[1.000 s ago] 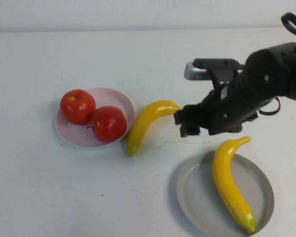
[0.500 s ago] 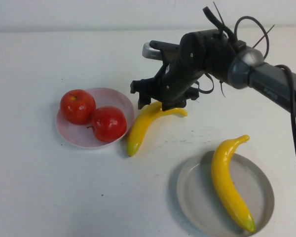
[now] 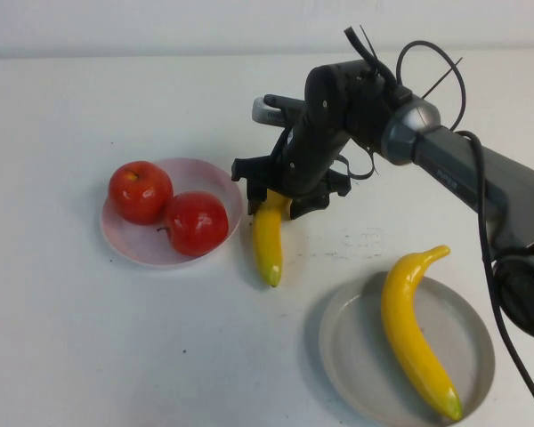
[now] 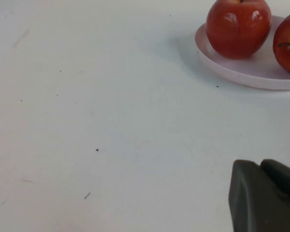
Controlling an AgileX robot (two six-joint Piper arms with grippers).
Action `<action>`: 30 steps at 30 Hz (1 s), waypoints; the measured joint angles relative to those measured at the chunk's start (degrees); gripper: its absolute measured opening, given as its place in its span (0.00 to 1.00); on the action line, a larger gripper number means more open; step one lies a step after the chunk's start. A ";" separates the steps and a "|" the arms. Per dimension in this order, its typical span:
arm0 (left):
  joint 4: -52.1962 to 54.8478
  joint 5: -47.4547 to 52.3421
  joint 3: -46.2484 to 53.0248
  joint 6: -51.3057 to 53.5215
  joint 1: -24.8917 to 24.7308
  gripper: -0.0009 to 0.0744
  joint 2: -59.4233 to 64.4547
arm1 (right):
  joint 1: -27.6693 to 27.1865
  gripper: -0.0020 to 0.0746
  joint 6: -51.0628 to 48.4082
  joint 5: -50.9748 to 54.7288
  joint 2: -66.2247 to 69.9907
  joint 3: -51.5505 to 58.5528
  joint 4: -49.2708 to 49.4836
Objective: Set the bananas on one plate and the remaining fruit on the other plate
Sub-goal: Put another type of fruit in the right plate
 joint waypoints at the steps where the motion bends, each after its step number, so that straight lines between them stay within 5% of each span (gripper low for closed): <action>1: 0.00 0.00 0.00 0.00 0.00 0.01 0.00 | 0.00 0.63 0.00 0.00 0.11 0.00 -0.18; 7: 0.00 0.00 0.00 0.00 0.00 0.01 0.00 | 0.00 0.44 0.13 0.00 0.11 -0.02 -1.61; 20: 0.00 0.00 0.00 0.00 0.00 0.01 0.00 | 0.35 0.44 -3.45 6.53 -10.04 2.22 -6.55; 30: 0.00 0.00 0.00 0.00 0.00 0.01 0.00 | 1.55 0.44 -1.25 -4.59 -34.30 38.42 -8.95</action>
